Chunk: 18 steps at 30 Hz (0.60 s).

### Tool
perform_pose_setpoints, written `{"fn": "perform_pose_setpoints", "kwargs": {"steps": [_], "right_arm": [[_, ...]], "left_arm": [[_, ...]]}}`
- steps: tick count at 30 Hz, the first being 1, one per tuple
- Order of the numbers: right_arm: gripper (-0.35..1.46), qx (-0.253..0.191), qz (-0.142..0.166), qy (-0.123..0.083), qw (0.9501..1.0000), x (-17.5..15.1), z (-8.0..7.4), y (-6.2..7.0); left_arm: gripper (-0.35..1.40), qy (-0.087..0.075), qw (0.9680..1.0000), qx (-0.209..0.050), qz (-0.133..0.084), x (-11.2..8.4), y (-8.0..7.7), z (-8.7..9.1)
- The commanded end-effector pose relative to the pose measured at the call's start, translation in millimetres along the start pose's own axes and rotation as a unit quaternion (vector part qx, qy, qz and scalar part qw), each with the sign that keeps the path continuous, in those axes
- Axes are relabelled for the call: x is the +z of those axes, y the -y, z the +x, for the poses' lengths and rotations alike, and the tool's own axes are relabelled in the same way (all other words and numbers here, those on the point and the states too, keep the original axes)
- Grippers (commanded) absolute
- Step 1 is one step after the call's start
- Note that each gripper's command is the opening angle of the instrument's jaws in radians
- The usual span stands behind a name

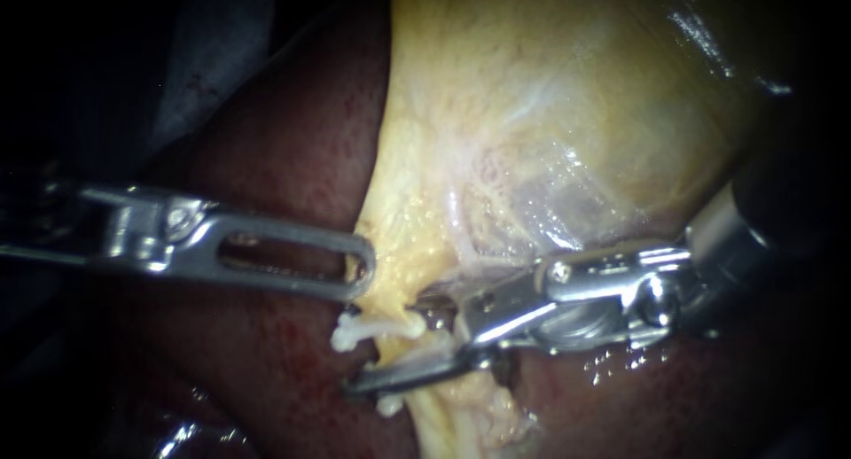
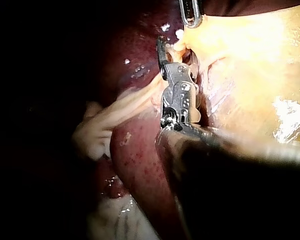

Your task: Going back third clip left tube

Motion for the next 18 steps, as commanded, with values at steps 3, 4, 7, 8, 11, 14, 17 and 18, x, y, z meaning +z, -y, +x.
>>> {"fn": "perform_pose_setpoints", "kwargs": {"steps": [3, 4, 7, 8, 11, 14, 17, 18], "right_arm": [[0.51, 0.003, -0.004, -0.005, 1.0, -2.4, 0.8, 0.9], [0.51, 0.005, -0.005, -0.007, 1.0, -3.0, 1.0, 1.1], [0.51, 0.009, -0.007, -0.01, 0.9999, -5.3, 1.7, 1.6], [0.51, 0.01, -0.009, -0.012, 0.9998, -6.0, 1.9, 1.7], [0.51, 0.013, -0.012, -0.015, 0.9997, -8.3, 2.4, 2.1], [0.51, 0.014, -0.016, -0.018, 0.9996, -10.5, 2.8, 2.5], [0.51, 0.009, -0.023, -0.022, 0.9994, -12.9, 3.3, 3.0], [0.51, 0.007, -0.027, -0.024, 0.9993, -13.9, 3.6, 3.1]], "left_arm": [[-0.35, -0.001, 1.0, 0.0, 0.001, 0.0, -0.3, -0.2], [-0.35, -0.001, 1.0, 0.0, 0.001, 0.0, -0.4, -0.2], [-0.35, -0.001, 1.0, 0.001, 0.001, 0.1, -0.7, -0.3], [-0.35, -0.001, 1.0, 0.001, 0.001, 0.1, -0.7, -0.3], [-0.35, -0.001, 1.0, 0.001, 0.001, 0.1, -0.8, -0.3], [-0.35, -0.001, 1.0, 0.001, 0.001, 0.1, -0.7, -0.3], [-0.35, 0.0, 1.0, 0.001, 0.001, 0.2, -0.7, -0.3], [-0.35, 0.0, 1.0, 0.001, 0.001, 0.2, -0.7, -0.3]]}}
